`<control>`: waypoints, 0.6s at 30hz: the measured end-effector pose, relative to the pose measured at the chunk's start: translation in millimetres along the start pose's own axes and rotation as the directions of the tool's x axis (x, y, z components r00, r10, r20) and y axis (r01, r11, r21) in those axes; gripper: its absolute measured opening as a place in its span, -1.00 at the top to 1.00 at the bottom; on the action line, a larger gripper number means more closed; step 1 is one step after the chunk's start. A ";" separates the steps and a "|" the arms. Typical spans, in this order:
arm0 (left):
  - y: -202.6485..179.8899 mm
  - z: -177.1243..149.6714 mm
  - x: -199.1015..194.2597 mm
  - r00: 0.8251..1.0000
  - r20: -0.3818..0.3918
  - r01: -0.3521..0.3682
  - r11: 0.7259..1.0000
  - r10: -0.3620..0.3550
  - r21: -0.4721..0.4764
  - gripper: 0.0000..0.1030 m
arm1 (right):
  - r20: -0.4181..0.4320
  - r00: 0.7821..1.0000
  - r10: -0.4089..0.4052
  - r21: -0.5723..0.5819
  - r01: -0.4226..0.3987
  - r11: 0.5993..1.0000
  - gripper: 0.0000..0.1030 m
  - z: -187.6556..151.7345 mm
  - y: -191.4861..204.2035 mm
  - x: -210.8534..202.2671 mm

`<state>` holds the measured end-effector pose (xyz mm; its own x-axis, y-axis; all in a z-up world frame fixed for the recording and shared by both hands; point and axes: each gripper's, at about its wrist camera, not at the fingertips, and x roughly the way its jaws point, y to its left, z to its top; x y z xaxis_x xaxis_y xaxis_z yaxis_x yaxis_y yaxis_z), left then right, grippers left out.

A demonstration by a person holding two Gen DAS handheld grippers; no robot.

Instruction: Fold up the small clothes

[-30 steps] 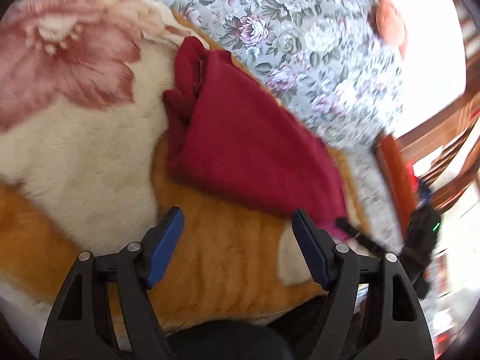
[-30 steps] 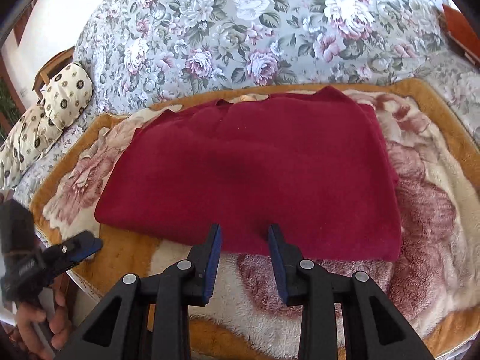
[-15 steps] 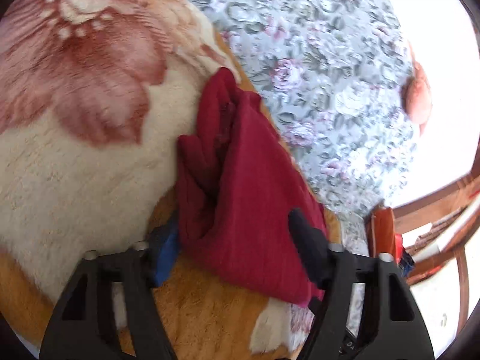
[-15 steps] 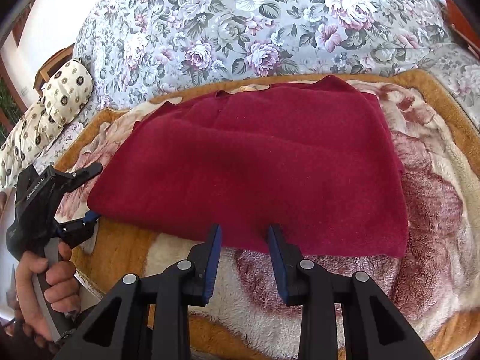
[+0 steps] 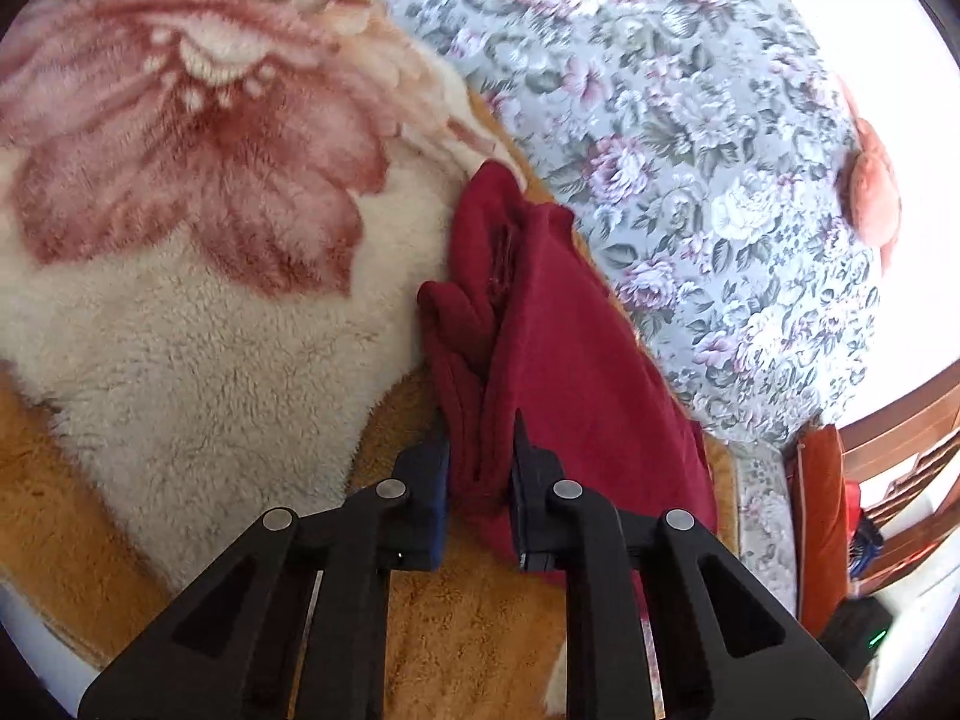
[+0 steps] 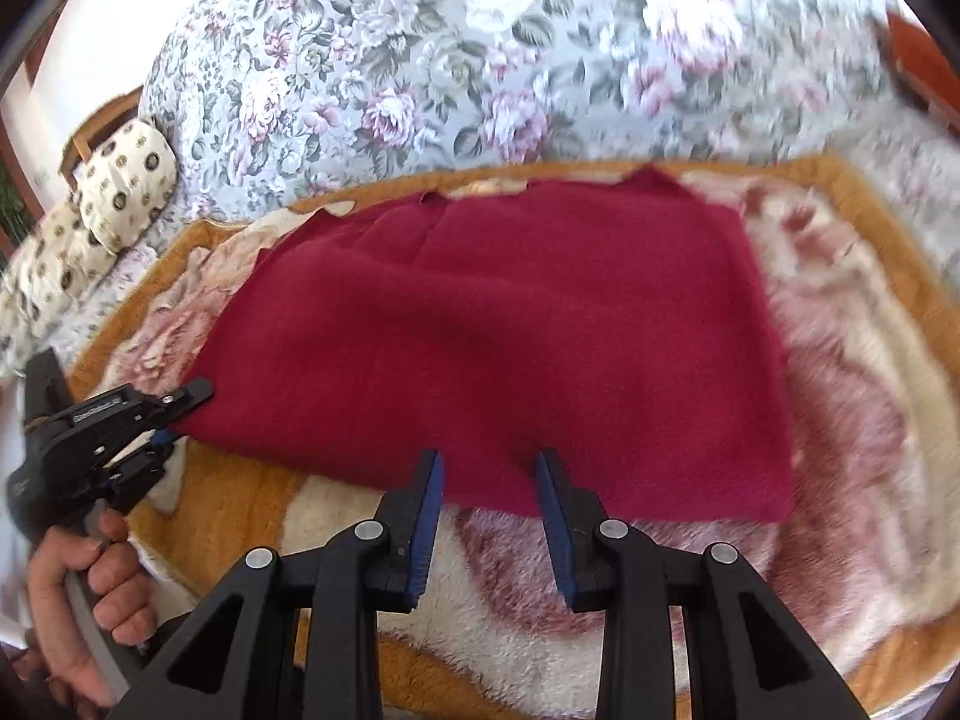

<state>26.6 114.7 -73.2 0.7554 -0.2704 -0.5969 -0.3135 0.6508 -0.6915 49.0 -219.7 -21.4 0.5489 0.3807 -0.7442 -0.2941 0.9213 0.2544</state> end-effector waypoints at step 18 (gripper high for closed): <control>8.1 -4.1 -2.9 0.999 0.016 0.030 0.999 -0.030 -0.009 0.73 | -0.446 0.871 0.206 0.044 -0.208 0.977 0.30 201.5 177.5 201.9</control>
<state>19.6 117.8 -78.7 0.7737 -0.2784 -0.5690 -0.2958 0.6356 -0.7131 265.3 36.7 -2.0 0.0688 0.4859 -0.8713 -0.3670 0.8244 0.4308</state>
